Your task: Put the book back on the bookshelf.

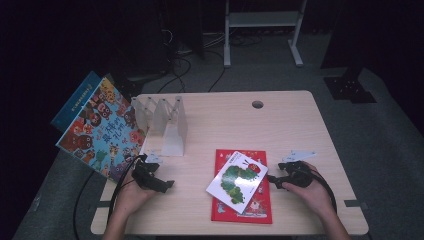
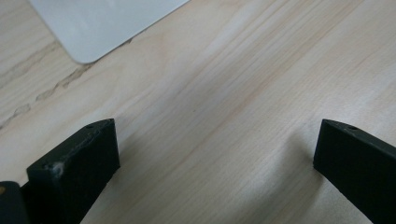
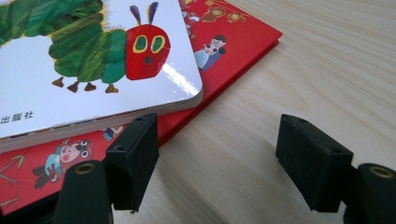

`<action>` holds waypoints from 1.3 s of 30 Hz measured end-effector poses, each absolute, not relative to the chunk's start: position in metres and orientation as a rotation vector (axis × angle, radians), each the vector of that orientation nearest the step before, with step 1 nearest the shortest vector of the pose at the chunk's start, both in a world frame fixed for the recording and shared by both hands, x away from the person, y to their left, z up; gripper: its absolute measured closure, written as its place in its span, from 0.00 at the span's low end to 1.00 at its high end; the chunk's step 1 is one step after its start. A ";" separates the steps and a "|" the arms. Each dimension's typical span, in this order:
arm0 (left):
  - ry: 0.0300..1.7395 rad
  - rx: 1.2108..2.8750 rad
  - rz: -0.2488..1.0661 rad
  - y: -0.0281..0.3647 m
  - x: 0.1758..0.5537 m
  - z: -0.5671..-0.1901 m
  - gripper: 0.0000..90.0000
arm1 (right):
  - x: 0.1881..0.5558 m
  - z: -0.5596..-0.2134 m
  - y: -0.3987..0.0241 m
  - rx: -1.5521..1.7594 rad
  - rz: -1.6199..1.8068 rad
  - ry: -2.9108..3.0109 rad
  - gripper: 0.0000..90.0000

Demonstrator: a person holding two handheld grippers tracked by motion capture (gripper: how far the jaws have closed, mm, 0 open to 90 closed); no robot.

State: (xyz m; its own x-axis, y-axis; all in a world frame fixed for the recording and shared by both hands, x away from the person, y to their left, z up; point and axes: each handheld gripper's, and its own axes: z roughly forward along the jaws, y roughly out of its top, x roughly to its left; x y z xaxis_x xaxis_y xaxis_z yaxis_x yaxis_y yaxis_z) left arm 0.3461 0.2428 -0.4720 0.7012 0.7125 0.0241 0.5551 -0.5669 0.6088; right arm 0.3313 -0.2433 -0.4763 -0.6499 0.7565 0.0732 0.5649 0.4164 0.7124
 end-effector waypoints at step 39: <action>0.923 2.254 0.388 0.247 0.347 -0.478 0.00 | 0.348 -0.472 -0.201 1.087 1.058 2.463 0.41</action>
State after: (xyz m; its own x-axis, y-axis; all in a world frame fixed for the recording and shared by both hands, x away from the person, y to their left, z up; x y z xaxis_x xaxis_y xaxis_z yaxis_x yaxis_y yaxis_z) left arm 0.3465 0.2468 -0.4784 0.7066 0.7073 0.0220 0.5107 -0.5312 0.6760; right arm 0.3482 -0.2011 -0.4716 -0.6912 0.7201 0.0613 0.5402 0.4585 0.7057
